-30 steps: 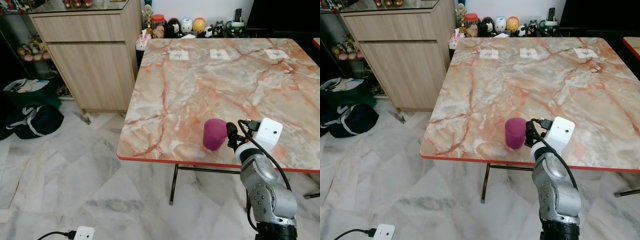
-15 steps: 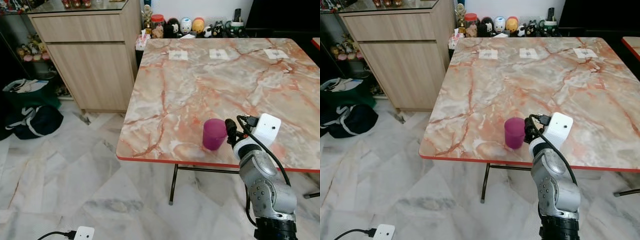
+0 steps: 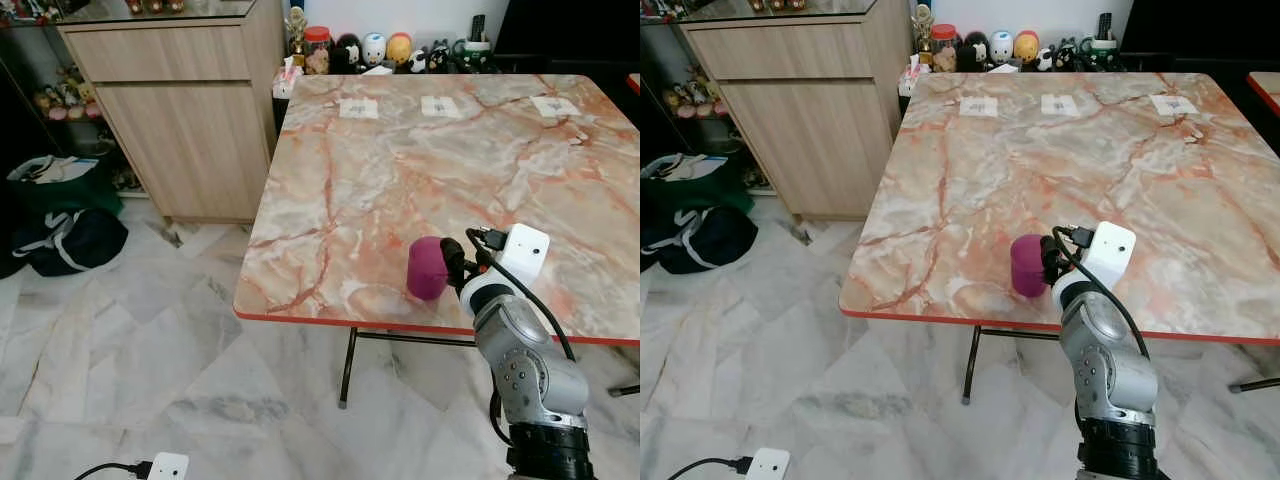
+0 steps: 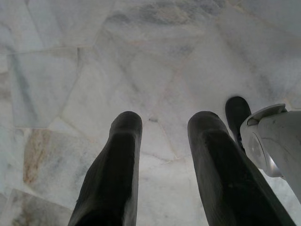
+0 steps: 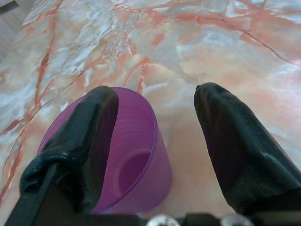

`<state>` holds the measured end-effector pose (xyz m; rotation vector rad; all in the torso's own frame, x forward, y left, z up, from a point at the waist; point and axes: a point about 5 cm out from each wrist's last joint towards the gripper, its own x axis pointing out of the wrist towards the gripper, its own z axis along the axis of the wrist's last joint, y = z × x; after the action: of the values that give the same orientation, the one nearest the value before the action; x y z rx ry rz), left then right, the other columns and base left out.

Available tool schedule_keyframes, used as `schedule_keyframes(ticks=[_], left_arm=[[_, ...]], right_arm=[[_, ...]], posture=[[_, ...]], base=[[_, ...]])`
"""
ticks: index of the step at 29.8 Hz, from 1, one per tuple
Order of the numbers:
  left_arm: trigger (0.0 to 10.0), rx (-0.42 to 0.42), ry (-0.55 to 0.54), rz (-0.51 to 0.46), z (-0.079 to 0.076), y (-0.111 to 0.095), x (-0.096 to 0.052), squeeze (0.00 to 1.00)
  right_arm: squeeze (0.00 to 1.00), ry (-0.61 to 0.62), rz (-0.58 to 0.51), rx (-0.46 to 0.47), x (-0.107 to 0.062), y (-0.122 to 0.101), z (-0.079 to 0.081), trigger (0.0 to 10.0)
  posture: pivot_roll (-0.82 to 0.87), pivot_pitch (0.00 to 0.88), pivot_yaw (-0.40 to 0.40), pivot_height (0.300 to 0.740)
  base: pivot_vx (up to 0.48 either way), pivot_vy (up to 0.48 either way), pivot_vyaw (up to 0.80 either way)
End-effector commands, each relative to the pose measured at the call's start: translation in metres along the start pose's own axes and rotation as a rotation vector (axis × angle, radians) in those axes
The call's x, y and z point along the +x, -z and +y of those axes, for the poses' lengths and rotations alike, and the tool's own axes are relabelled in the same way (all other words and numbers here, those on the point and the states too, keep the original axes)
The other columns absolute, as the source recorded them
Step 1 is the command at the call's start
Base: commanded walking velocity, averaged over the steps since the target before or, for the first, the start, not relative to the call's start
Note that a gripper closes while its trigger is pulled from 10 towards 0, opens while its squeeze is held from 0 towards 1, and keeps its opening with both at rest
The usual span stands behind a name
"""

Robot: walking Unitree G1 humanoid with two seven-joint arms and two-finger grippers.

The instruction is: Setting the table

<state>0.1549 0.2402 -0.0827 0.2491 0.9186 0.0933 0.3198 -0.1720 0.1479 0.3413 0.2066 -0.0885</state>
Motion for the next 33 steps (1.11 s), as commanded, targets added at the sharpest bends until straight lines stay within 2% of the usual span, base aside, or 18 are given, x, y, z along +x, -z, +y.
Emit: schedule_keyframes(ticks=[1, 5, 6, 7, 8, 9, 10, 11, 13, 14, 18, 20, 21, 22, 23, 24, 27, 33], left_arm=[[10.0, 0.007, -0.004, 0.031, 0.0036, 0.0095, -0.0026, 0.0], [10.0, 0.01, -0.003, 0.031, 0.0033, 0.0092, -0.0025, 0.0], [10.0, 0.01, -0.003, 0.03, 0.0033, 0.0091, -0.0024, 0.0], [10.0, 0.01, -0.003, 0.03, 0.0033, 0.009, -0.0024, 0.0], [10.0, 0.011, -0.003, 0.029, 0.0034, 0.0087, -0.0023, 0.0], [10.0, 0.011, -0.003, 0.029, 0.0034, 0.0087, -0.0023, 0.0], [10.0, 0.011, -0.003, 0.029, 0.0035, 0.0085, -0.0022, 0.0], [10.0, 0.011, -0.003, 0.029, 0.0035, 0.0084, -0.0022, 0.0], [10.0, 0.011, -0.003, 0.028, 0.0034, 0.008, -0.0021, 0.0], [10.0, 0.012, -0.002, 0.026, 0.0029, 0.0071, -0.0018, 0.0], [10.0, 0.009, -0.001, 0.023, 0.0017, 0.0062, -0.0015, 0.0], [10.0, 0.009, -0.001, 0.024, 0.0018, 0.0064, -0.0016, 0.0], [10.0, 0.009, -0.001, 0.024, 0.0019, 0.0064, -0.0016, 0.0], [10.0, 0.01, -0.001, 0.024, 0.0021, 0.0064, -0.0016, 0.0], [10.0, 0.01, -0.001, 0.024, 0.0021, 0.0064, -0.0016, 0.0], [10.0, 0.01, -0.001, 0.023, 0.002, 0.0063, -0.0016, 0.0], [10.0, 0.009, -0.003, 0.019, 0.0023, 0.0053, -0.0013, 0.0], [10.0, 0.007, -0.003, 0.016, 0.0025, 0.0045, -0.0012, 0.0]], right_arm=[[0.0, -0.019, 0.016, -0.002, 0.0022, -0.0006, 0.0041, 10.0], [0.0, -0.007, 0.018, -0.005, 0.0026, 0.0005, 0.0025, 10.0], [0.0, -0.007, 0.02, -0.004, 0.0029, 0.0008, 0.0022, 8.9], [0.0, -0.008, 0.021, -0.002, 0.003, 0.001, 0.0021, 8.9], [0.0, -0.007, 0.023, 0.0, 0.0032, 0.0012, 0.0019, 3.8], [0.0, -0.006, 0.023, 0.002, 0.0031, 0.0012, 0.0018, 3.8], [0.0, -0.007, 0.025, 0.003, 0.0032, 0.0015, 0.002, 3.1], [0.0, -0.009, 0.027, 0.004, 0.0032, 0.0017, 0.0022, 4.0], [0.0, -0.02, 0.038, 0.0, 0.0033, 0.003, 0.0035, 4.0], [0.0, -0.028, 0.048, -0.003, 0.0034, 0.0051, 0.0046, 10.0], [0.0, -0.017, 0.051, 0.001, 0.0032, 0.0068, 0.0036, 10.0], [0.0, -0.019, 0.047, 0.006, 0.0029, 0.006, 0.0038, 4.7], [0.0, -0.02, 0.046, 0.007, 0.0028, 0.0058, 0.004, 4.7], [0.0, -0.022, 0.047, 0.005, 0.0028, 0.0056, 0.0041, 1.7], [0.0, -0.022, 0.047, 0.005, 0.0028, 0.0056, 0.0041, 1.7], [0.0, -0.022, 0.047, 0.004, 0.0029, 0.0055, 0.0039, 0.0], [0.0, -0.017, 0.05, 0.003, 0.0032, 0.0058, 0.0031, 0.4], [0.0, -0.018, 0.053, 0.003, 0.0036, 0.0064, 0.003, 0.0]], posture=[[-0.05, 0.086, 0.043, 0.74], [-0.05, 0.081, 0.043, 0.74], [-0.04, 0.08, 0.044, 0.74], [-0.04, 0.08, 0.044, 0.74], [-0.05, 0.079, 0.044, 0.74], [-0.05, 0.079, 0.044, 0.74], [-0.05, 0.079, 0.043, 0.74], [-0.05, 0.079, 0.043, 0.74], [-0.05, 0.079, 0.043, 0.74], [-0.05, 0.08, 0.043, 0.74], [-0.05, 0.082, 0.043, 0.74], [-0.05, 0.082, 0.043, 0.74], [-0.05, 0.083, 0.044, 0.74], [-0.05, 0.084, 0.045, 0.74], [-0.05, 0.084, 0.045, 0.74], [-0.05, 0.086, 0.044, 0.74], [-0.04, 0.089, 0.044, 0.74], [-0.04, 0.092, 0.043, 0.74]], base=[[0.0, 0.0, 0.0], [0.0, 0.0, 0.0], [0.0, 0.0, 0.0], [0.0, 0.0, 0.0], [0.0, 0.0, 0.0], [0.0, 0.0, 0.0], [0.0, 0.0, 0.0], [0.0, 0.0, 0.0], [0.0, 0.0, 0.0], [0.0, 0.0, 0.0], [0.0, 0.0, 0.0], [0.0, 0.0, 0.0], [0.0, 0.0, 0.0], [0.0, 0.0, 0.0], [0.0, 0.0, 0.0], [0.0, 0.0, 0.0], [0.0, 0.0, 0.0], [0.0, 0.0, 0.0]])
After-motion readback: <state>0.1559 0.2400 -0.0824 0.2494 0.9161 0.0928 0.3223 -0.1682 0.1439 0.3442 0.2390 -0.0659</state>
